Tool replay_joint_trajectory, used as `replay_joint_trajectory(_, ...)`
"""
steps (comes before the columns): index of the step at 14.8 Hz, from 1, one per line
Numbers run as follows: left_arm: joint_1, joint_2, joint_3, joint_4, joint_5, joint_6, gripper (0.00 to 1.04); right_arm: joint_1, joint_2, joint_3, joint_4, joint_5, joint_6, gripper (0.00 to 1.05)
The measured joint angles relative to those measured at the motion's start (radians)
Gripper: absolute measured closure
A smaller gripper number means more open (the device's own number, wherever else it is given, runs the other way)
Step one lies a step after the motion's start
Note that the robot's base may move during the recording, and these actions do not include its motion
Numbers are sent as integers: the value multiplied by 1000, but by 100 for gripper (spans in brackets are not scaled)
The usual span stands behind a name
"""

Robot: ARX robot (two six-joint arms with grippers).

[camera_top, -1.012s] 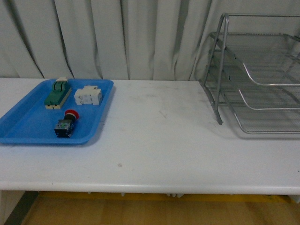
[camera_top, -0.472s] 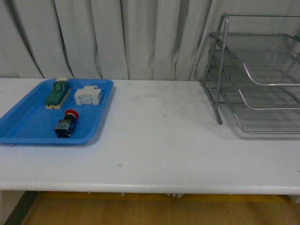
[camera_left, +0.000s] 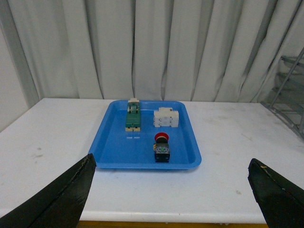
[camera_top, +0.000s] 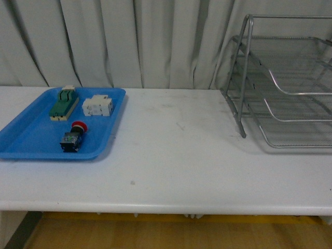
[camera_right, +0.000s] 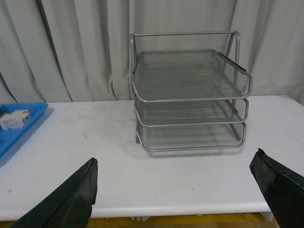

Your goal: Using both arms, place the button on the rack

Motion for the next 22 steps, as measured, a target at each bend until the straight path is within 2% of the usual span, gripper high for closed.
replay_joint_trajectory(1, 0, 0, 0, 0, 0, 0, 7, 0, 0, 0, 0, 0, 0, 6)
replay_joint_trajectory(2, 0, 0, 0, 0, -1, 0, 7, -109, 102, 34, -50, -250, 91, 6)
replay_joint_trajectory(3, 0, 0, 0, 0, -2, 0, 7, -258, 351, 91, 133, -506, 240, 6)
replay_joint_trajectory(4, 0, 0, 0, 0, -1, 0, 7, -318, 493, 137, 289, -636, 325, 6)
replay_joint_trajectory(5, 0, 0, 0, 0, 0, 0, 7, -375, 661, 208, 446, -694, 380, 6)
replay_joint_trajectory(7, 0, 0, 0, 0, 0, 0, 7, -513, 1114, 433, 771, -641, 503, 6)
replay_joint_trajectory(8, 0, 0, 0, 0, 0, 0, 7, -550, 1262, 526, 836, -613, 547, 6)
replay_joint_trajectory(10, 0, 0, 0, 0, 0, 0, 7, -650, 1610, 790, 842, -555, 701, 6)
replay_joint_trajectory(12, 0, 0, 0, 0, 0, 0, 7, -690, 1787, 878, 842, -539, 816, 6)
replay_joint_trajectory(13, 0, 0, 0, 0, 0, 0, 7, -695, 1858, 882, 888, -543, 892, 6)
replay_joint_trajectory(15, 0, 0, 0, 0, 0, 0, 7, -662, 2001, 877, 1065, -550, 1119, 6)
replay_joint_trajectory(18, 0, 0, 0, 0, 0, 0, 7, -565, 2127, 878, 1215, -545, 1356, 6)
replay_joint_trajectory(20, 0, 0, 0, 0, 0, 0, 7, -502, 2179, 874, 1286, -526, 1461, 6)
replay_joint_trajectory(22, 0, 0, 0, 0, 0, 0, 7, -445, 2219, 863, 1291, -509, 1546, 6)
